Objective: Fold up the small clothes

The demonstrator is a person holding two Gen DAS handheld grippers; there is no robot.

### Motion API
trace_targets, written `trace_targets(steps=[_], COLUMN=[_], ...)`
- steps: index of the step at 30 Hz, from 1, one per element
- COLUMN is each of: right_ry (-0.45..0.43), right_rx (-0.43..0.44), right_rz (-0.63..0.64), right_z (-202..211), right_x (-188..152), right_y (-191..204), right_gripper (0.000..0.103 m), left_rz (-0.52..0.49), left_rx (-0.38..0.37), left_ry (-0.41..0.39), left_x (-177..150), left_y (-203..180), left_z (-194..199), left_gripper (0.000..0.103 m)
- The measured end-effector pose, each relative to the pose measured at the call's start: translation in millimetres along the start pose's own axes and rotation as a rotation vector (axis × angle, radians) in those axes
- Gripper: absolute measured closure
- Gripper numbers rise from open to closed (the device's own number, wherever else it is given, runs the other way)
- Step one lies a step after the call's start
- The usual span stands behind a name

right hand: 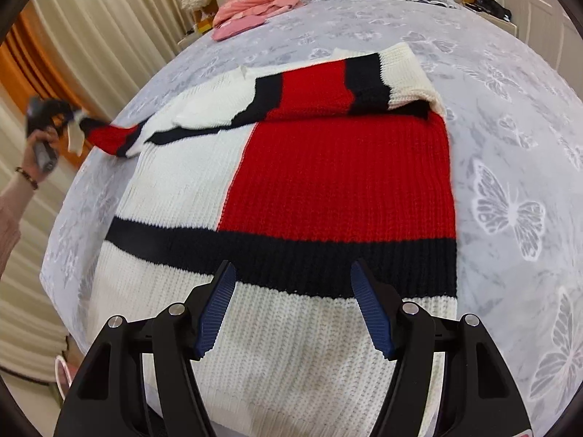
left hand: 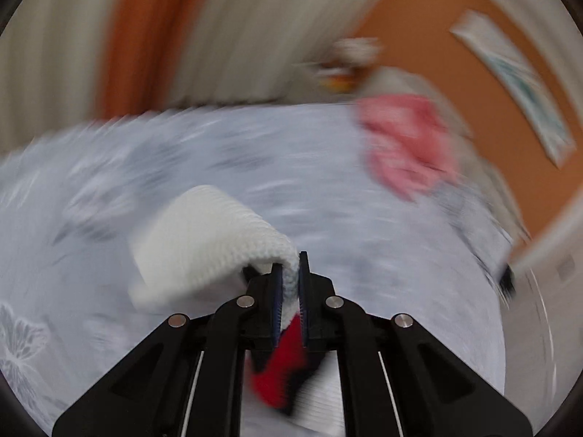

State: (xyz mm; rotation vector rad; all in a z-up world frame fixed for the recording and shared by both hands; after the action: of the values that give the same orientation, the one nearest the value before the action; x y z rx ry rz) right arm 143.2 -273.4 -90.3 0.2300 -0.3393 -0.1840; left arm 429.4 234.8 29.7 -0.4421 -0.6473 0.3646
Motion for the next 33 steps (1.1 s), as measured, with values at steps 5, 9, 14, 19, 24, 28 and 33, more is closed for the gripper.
trace_targets(steps=[5,9,14,19,24,28,33], right_ry=[-0.037,-0.057,-0.07,-0.07,-0.015,0.047,0.052], right_rx=[0.017,-0.003,0.004,0.08,0.142,0.192,0.26], right_rz=[-0.049,-0.066,-0.041,-0.018,-0.138,-0.252,-0.241], right_z=[8.2,10.7,17.9,0.4,-51.9,-93.9,-105.8], right_x=[8.2,22.9,64.7,132.6,197.7,224.8,237.4], right_y=[-16.9,-38.8,-60.5,-65.5,-79.5,-86.5,-66.7], right_gripper=[0.038,0.038,0.035,0.031,0.031,0.031,0.096], left_rz=[-0.352,-0.517,-0.362,-0.087,0.152,0.257,0.326], left_rx=[-0.226,-0.25,-0.248,-0.254,-0.239,-0.2,-0.194], left_ry=[0.061,0.279,0.44,0.421,0.34,0.35,0.326], left_x=[-79.9,-197.5,-271.0,-251.3,-205.9,-188.0,-176.9], left_y=[-172.1,-255.5,-226.9,-145.6,-88.1,-63.6,-65.9], left_z=[23.6,-32.5,-79.9,-75.7,-76.7,-102.3,-122.6], left_gripper=[0.096,0.074,0.034,0.023,0.017,0.017,0.053])
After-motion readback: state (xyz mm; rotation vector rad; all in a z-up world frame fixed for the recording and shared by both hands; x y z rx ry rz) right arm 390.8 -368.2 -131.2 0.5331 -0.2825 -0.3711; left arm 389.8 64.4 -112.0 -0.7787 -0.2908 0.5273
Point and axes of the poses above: each gripper's, at about its wrist camera, not at the fingertips, and z roughly against the way its jaws point, y to its left, x to its top, the point moved 2 cm from there along -z, roughly the way its jaws point, and after that the axes turned 13 degrees about y, right-handed, at the moved point
